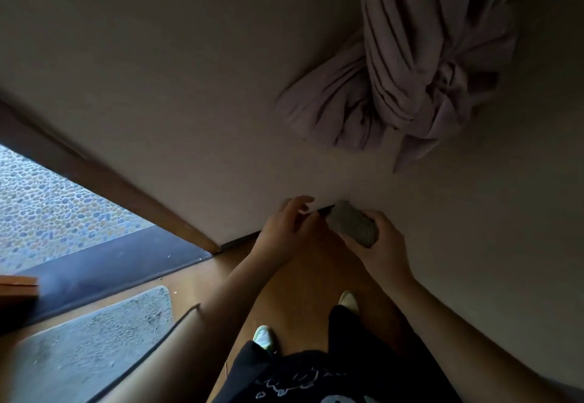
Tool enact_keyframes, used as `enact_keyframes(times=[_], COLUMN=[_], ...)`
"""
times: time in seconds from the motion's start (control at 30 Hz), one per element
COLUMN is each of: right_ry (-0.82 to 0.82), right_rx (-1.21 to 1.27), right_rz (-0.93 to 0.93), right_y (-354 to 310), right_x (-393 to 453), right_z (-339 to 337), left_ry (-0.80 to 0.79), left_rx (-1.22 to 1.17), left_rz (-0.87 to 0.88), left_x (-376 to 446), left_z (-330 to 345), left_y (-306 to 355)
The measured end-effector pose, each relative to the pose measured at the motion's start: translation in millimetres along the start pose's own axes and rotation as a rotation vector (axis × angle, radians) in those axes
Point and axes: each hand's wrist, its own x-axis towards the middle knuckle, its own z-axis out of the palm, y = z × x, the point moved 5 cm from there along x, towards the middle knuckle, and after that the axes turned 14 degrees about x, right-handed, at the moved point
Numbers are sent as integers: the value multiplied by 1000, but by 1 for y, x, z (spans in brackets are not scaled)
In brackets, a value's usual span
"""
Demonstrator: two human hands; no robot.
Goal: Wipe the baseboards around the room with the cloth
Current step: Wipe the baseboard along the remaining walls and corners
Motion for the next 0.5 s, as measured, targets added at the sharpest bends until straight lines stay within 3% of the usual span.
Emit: enact_keyframes(times=[0.1,0.23,0.4,0.5], right_ry=[-11,-7,17,36], right_rx=[28,-2,-61,-66], right_rz=[22,63,94,111], right_y=[19,43,63,74], right_x=[25,48,68,74], right_z=[-17,-39,-61,-69], left_ry=[176,283,279,162], left_rx=[6,-43,188,395], left_rz=[-141,-315,-217,-147], left_x=[31,84,128,129], left_z=[15,35,48,68], left_y=[4,28,48,42])
